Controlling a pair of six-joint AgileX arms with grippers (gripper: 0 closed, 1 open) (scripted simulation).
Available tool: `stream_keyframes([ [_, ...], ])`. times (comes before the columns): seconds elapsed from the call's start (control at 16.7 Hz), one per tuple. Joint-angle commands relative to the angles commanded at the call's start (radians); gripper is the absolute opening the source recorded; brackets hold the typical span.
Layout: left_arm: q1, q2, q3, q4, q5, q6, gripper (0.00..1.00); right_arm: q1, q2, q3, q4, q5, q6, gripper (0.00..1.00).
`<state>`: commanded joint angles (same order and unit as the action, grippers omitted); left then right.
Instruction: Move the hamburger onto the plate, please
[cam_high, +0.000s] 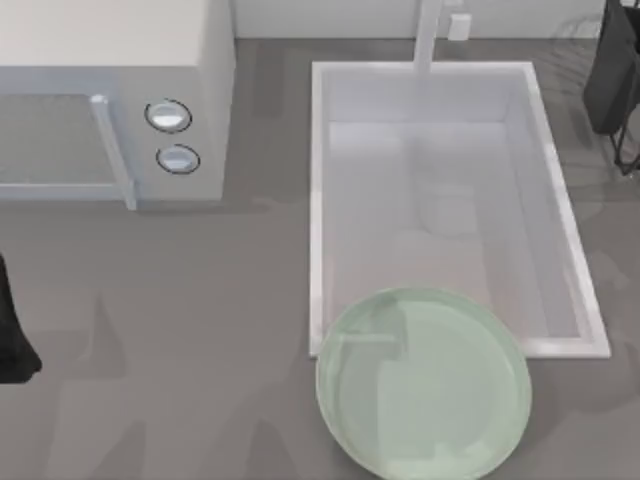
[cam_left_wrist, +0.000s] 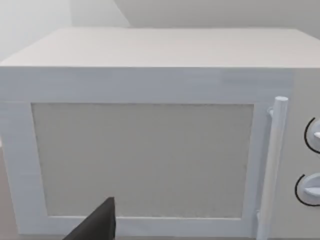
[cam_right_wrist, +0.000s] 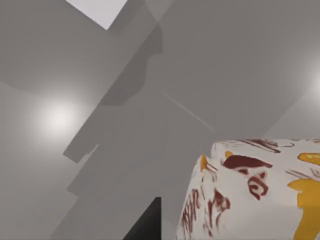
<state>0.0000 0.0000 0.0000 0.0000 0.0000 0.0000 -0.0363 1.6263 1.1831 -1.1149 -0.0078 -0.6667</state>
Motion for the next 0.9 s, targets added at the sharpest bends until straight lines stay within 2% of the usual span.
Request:
stream_keyframes([
  [0.24, 0.000, 0.000, 0.000, 0.000, 0.000, 0.000, 1.00, 0.209, 0.070, 0.063, -0.012, 0.014, 0.271, 0.00],
  [0.6, 0.000, 0.000, 0.000, 0.000, 0.000, 0.000, 1.00, 0.545, 0.194, 0.159, -0.031, 0.026, 0.842, 0.00],
  [0.9, 0.000, 0.000, 0.000, 0.000, 0.000, 0.000, 1.00, 0.726, 0.260, 0.219, -0.026, 0.031, 1.217, 0.00],
])
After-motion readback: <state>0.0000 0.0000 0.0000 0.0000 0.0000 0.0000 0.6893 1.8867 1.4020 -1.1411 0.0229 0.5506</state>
